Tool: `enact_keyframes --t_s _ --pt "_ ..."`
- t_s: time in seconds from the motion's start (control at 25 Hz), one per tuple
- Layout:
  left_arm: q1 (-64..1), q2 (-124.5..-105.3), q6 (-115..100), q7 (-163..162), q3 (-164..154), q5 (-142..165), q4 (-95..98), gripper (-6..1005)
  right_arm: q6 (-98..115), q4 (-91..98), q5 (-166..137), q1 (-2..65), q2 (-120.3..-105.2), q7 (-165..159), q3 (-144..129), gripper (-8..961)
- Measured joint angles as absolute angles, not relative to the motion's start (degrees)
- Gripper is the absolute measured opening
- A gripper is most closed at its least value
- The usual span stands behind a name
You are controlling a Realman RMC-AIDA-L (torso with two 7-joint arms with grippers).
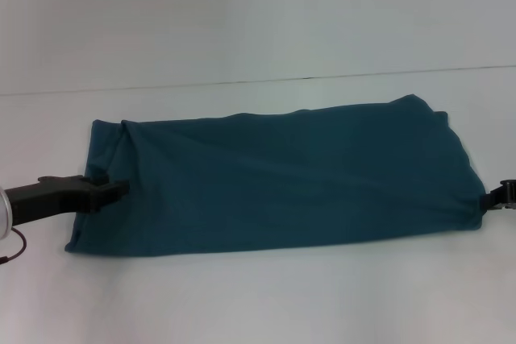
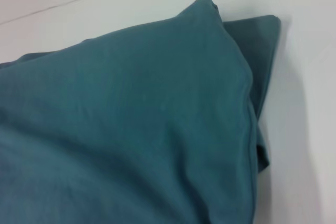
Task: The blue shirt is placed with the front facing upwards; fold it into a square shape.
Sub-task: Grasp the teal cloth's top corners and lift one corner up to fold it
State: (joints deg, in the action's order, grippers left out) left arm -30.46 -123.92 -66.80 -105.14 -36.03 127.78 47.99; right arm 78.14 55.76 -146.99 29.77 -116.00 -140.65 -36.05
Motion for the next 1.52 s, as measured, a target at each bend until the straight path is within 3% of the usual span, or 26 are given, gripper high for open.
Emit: enact_keyframes --t_s 1.0,1.4,1.52 --pt "-30.6 -123.92 -66.8 -105.2 -36.0 127.8 48.0 398 78.5 55.7 -147.0 29.4 -115.64 -139.2 -34.8 11" --pt "-30.7 -123.93 -66.6 -105.2 -35.8 127.8 48.0 397 79.9 55.6 -147.0 29.4 -115.07 -139.6 -33.9 90" --pt "-30.8 -123.92 -66.4 -105.1 -35.8 127.8 48.0 397 80.9 55.5 -147.0 29.5 -115.05 -139.5 -33.8 162"
